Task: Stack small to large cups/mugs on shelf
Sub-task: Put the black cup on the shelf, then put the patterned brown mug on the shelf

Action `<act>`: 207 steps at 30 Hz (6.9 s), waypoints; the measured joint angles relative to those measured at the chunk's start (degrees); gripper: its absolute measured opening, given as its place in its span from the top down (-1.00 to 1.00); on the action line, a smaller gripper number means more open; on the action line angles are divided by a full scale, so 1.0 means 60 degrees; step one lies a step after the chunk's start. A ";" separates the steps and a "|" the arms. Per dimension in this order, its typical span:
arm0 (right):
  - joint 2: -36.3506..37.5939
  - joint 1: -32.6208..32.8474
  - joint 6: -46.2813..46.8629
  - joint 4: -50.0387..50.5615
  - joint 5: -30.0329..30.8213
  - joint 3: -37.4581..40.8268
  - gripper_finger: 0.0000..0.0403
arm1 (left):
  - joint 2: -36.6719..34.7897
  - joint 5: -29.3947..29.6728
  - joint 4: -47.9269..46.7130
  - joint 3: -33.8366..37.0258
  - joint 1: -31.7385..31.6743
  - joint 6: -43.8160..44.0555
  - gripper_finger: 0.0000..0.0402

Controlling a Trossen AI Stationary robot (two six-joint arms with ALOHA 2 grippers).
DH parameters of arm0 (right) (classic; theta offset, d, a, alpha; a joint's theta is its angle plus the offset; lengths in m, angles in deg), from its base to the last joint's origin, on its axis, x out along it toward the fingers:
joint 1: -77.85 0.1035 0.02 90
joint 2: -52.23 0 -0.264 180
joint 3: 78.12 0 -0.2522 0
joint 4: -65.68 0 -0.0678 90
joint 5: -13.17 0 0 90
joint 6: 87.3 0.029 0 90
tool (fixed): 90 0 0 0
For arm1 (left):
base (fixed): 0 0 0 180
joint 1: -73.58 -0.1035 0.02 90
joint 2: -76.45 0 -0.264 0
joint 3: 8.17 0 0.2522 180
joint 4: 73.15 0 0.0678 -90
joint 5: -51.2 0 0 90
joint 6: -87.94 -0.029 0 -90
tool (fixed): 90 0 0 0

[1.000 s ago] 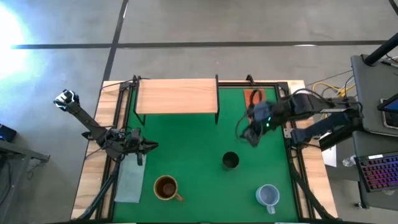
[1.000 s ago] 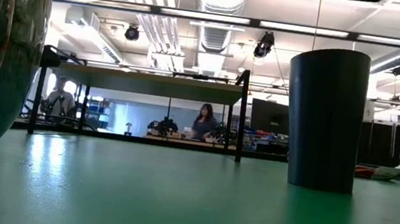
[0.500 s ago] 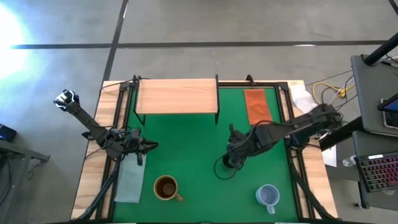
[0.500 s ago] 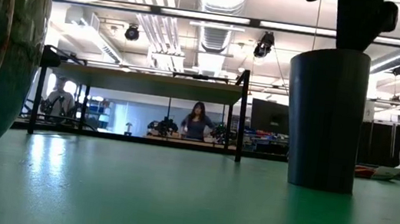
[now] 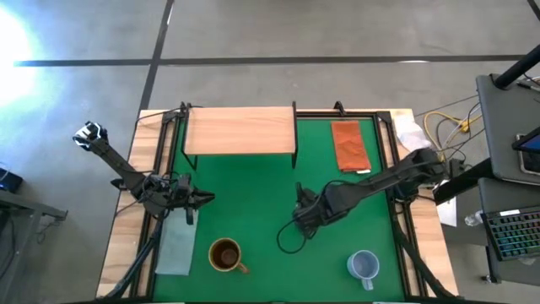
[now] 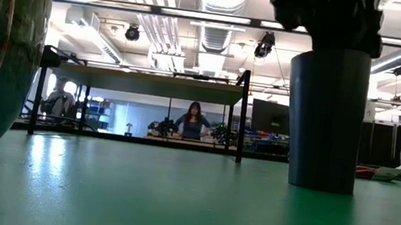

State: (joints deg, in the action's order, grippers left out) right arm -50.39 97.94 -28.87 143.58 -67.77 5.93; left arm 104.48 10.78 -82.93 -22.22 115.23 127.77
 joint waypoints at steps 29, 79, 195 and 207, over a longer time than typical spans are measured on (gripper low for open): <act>0.0352 -0.0299 0.0522 0.0101 -0.0466 0.0375 -0.04 | 0.0006 0.0000 0.0001 0.0001 0.0003 -0.0001 0.87; -0.2100 -0.5936 -0.7460 0.2359 0.1622 -0.8065 0.96 | 0.0007 0.0000 0.0007 0.0000 0.0000 0.0000 0.87; 0.0483 -0.4696 -0.6811 0.3940 -0.1206 -0.7641 0.32 | 0.2726 -0.8186 -0.5789 -0.7159 -0.6953 -0.0103 0.87; 0.1831 -0.2146 -0.5081 -0.0374 -0.2286 -0.2620 0.74 | 0.4926 -0.2411 -0.4813 -0.7288 0.0899 0.5396 0.87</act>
State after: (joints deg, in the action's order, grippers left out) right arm -39.41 85.07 -59.35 141.33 -81.48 -9.79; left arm 134.04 -3.68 -111.81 -65.95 120.62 160.15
